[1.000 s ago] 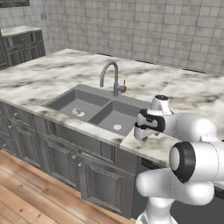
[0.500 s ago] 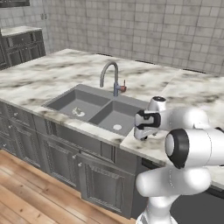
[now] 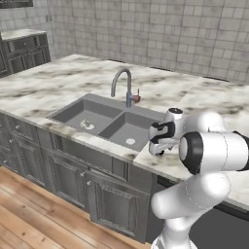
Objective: Clear the mugs and bowl far away from the sink.
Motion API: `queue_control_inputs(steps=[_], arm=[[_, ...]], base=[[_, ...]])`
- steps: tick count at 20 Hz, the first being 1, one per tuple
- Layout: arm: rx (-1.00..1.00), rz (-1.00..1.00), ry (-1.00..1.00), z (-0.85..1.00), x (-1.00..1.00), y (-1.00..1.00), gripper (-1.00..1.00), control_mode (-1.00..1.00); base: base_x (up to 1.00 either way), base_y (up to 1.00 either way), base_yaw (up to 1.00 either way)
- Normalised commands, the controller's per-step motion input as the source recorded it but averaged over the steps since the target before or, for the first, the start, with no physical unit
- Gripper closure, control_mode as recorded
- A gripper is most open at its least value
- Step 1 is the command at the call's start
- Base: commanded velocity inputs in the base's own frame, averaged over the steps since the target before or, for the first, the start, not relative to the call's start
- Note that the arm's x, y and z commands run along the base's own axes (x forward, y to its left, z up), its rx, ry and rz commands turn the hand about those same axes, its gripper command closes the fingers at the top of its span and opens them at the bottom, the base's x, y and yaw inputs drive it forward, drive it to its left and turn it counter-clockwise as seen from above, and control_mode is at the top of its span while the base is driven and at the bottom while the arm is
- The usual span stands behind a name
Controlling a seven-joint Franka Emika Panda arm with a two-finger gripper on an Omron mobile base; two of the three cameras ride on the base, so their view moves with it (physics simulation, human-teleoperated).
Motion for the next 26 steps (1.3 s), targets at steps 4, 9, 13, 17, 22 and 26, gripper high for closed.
queue_control_inputs(steps=[4,9,13,17,22,26], arm=[[0.0,0.05,-0.05,-0.07,0.2,0.0,-1.0,-1.0],[0.0,0.04,-0.03,-0.08,0.18,0.0,-1.0,-1.0],[0.0,0.01,-0.02,-0.09,0.0,0.0,1.0,-1.0],[0.0,0.0,-0.02,-0.1,0.0,0.0,1.0,-1.0],[0.0,0.0,-0.03,-0.07,0.0,0.0,1.0,-1.0],[0.0,0.0,-0.01,-0.13,0.0,0.0,1.0,-1.0]], base=[[0.0,0.0,0.0],[0.0,0.0,0.0],[0.0,0.0,0.0],[0.0,0.0,0.0],[0.0,0.0,0.0],[0.0,0.0,0.0]])
